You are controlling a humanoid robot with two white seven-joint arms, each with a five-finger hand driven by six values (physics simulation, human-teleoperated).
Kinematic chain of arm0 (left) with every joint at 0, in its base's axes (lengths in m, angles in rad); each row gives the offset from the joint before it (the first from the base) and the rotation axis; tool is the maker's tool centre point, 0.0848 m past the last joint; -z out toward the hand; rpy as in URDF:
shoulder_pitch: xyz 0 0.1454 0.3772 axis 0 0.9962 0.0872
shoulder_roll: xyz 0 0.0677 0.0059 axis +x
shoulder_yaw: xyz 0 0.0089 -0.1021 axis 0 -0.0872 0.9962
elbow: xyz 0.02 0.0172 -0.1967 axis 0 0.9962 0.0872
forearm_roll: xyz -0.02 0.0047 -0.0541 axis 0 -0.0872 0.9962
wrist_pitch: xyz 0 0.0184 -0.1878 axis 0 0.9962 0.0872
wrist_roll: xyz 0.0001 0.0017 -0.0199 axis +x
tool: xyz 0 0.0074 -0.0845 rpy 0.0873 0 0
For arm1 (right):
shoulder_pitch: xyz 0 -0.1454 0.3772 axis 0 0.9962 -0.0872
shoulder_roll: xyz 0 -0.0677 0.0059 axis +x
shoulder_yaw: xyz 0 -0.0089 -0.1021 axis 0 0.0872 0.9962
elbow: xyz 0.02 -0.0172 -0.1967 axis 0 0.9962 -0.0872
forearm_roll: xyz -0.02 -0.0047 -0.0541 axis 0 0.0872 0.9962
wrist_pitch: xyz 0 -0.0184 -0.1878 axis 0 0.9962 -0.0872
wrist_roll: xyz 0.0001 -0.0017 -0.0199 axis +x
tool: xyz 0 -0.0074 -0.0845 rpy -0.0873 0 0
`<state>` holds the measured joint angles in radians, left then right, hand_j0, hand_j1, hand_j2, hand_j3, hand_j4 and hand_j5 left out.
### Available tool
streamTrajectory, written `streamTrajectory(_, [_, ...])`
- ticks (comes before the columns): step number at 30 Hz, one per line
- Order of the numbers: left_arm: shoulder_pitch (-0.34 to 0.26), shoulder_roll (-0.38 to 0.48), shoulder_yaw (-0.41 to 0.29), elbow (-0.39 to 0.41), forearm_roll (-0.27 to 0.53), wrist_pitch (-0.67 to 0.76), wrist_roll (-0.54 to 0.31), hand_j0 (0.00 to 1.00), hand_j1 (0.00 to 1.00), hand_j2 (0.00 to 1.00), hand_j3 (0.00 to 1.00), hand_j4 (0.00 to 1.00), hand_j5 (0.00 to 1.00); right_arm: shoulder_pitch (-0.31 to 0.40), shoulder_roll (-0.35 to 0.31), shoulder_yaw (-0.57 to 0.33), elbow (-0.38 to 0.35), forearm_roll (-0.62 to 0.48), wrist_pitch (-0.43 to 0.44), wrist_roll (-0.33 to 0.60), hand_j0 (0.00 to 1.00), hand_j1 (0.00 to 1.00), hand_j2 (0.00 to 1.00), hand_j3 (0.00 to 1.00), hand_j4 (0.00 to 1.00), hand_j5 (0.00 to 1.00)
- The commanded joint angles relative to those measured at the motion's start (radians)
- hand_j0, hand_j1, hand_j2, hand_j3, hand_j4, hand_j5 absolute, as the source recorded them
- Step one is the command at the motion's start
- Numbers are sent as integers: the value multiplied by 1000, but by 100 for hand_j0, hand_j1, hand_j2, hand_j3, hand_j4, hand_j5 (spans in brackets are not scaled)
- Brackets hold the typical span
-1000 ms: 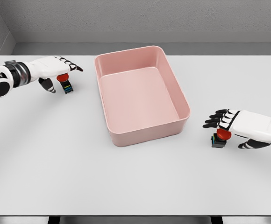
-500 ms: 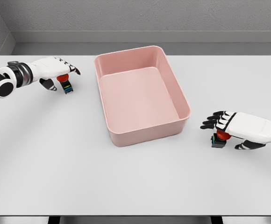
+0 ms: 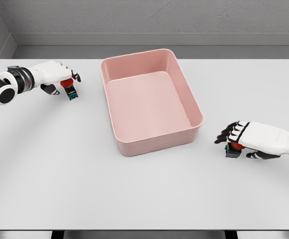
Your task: Put the industrial switch in the basket with both arms
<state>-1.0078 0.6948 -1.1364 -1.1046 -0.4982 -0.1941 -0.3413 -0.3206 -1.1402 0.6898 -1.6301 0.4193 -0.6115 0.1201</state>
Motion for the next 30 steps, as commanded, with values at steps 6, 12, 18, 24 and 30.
streamTrajectory(6, [-2,-28,1,9,-33,1,1,75,75,75,75,75,75,-3,-1,-3,0,-2,1,1,74,74,74,74,74,74])
streamTrajectory(12, [0,-28,1,8,-34,1,2,73,73,73,73,73,73,-3,-1,-4,-2,-2,1,0,69,69,69,69,69,69])
streamTrajectory(18, [2,-26,1,8,-34,1,2,70,70,70,70,70,70,-8,-1,-4,-2,10,1,1,62,62,62,62,62,62])
streamTrajectory(24, [2,-23,1,8,-36,-1,2,65,65,65,65,65,65,-6,-1,-4,-4,13,1,3,58,58,58,58,58,58])
streamTrajectory(30, [3,-23,0,5,-37,-2,2,58,58,58,58,58,58,-9,0,-9,-5,15,1,3,55,55,55,55,55,55])
